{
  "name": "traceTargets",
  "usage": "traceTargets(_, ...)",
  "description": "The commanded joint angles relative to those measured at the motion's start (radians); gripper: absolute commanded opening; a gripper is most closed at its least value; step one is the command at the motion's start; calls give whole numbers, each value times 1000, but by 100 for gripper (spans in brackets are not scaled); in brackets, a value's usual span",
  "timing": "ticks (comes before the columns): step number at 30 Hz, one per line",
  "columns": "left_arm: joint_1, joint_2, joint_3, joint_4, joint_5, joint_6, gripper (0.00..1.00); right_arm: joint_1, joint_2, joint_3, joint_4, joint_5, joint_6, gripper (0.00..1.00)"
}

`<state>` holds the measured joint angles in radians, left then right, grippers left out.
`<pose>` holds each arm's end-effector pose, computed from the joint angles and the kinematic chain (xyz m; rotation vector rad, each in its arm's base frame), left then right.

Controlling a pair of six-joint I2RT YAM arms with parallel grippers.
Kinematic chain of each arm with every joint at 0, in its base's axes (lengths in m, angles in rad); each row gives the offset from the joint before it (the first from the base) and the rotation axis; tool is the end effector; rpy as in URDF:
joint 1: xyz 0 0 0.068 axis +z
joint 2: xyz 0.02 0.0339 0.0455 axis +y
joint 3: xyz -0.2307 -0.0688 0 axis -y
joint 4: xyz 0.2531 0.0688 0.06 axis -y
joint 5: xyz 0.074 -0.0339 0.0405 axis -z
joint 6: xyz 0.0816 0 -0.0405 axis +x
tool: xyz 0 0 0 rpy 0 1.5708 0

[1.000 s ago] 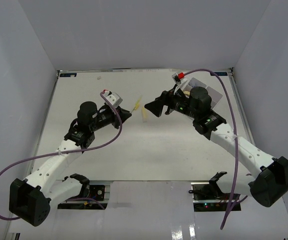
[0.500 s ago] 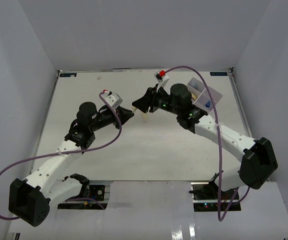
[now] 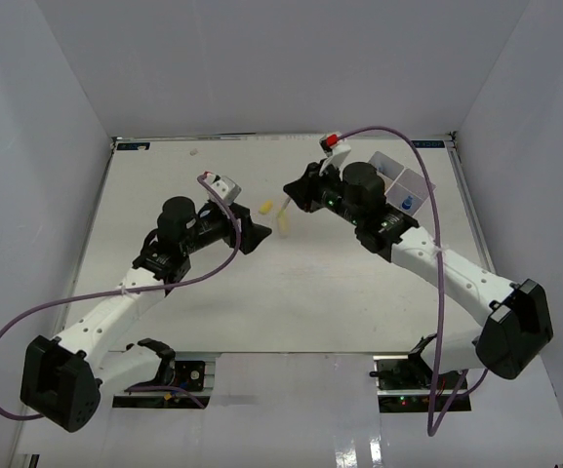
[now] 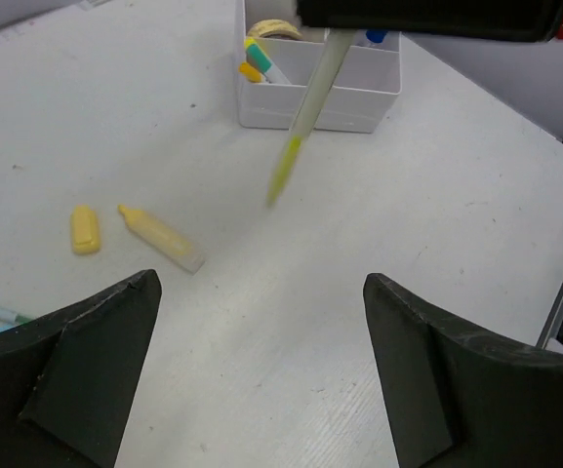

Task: Sort the stationery into containers
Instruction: Pick up the stationery from the center of the board, then place the stationery in the storage box.

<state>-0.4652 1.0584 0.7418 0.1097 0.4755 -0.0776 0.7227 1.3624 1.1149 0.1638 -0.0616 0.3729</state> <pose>0.2599 -0.1722 0.2627 0.6914 1.6912 -0.8087 0.2871 0.2599 0.3224 -0.3493 1.6950 0.8741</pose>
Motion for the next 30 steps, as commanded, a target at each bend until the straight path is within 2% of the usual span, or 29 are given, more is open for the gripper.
traceTargets(1,-3,23,25,-37,-124,-59,98,-60,-86,-9,-59,264,-146,10)
traceTargets(7,7,81,70,-143,-366,-132,98,-354,-152,-59,-83,428,-262,9)
traceTargets(9,23,103,80,-182,-446,-163,98,-413,-145,-53,-76,480,-294,9)
traceTargets(13,75,141,109,-243,-491,-231,98,-541,-105,-44,-5,510,-333,9)
traceTargets(27,143,192,133,-286,-491,-272,98,-651,135,0,112,473,-327,11)
traceTargets(28,143,193,133,-286,-491,-272,98,-654,144,-3,118,470,-322,12)
traceTargets(30,146,199,134,-289,-488,-275,98,-661,171,-1,118,451,-307,22)
